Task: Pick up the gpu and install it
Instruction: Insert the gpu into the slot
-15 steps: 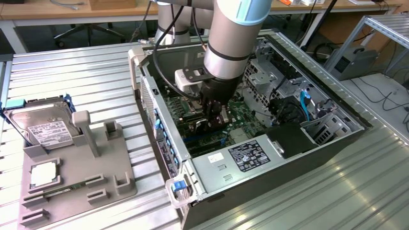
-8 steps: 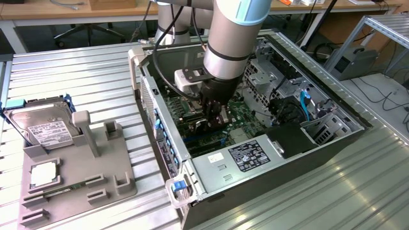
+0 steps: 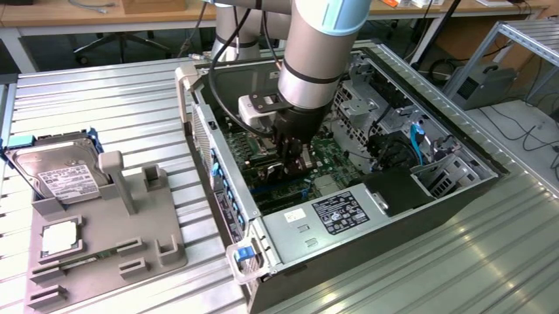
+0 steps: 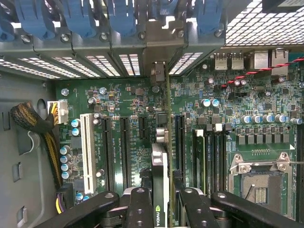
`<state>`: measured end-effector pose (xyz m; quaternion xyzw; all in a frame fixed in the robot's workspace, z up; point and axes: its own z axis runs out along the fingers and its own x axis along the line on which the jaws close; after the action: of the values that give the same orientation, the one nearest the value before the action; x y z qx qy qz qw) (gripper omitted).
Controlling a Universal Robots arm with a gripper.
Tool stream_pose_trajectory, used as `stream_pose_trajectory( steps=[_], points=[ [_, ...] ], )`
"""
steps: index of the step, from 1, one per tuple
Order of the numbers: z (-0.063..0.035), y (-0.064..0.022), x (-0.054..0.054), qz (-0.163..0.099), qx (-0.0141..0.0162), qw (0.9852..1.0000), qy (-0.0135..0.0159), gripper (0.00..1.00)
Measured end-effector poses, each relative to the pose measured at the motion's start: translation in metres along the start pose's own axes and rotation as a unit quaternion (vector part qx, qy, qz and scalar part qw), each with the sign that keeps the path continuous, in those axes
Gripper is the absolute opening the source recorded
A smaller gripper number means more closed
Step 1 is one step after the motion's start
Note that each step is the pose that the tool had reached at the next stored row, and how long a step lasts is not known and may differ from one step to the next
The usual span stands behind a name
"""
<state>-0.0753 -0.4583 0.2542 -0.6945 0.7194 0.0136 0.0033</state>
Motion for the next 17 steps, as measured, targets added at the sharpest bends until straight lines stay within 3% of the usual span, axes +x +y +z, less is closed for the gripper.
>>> stream_pose_trajectory(
  steps=[17],
  points=[
    [0.0018,0.0,0.0001,0.0,0.0,1.0,0.0,0.27]
  ],
)
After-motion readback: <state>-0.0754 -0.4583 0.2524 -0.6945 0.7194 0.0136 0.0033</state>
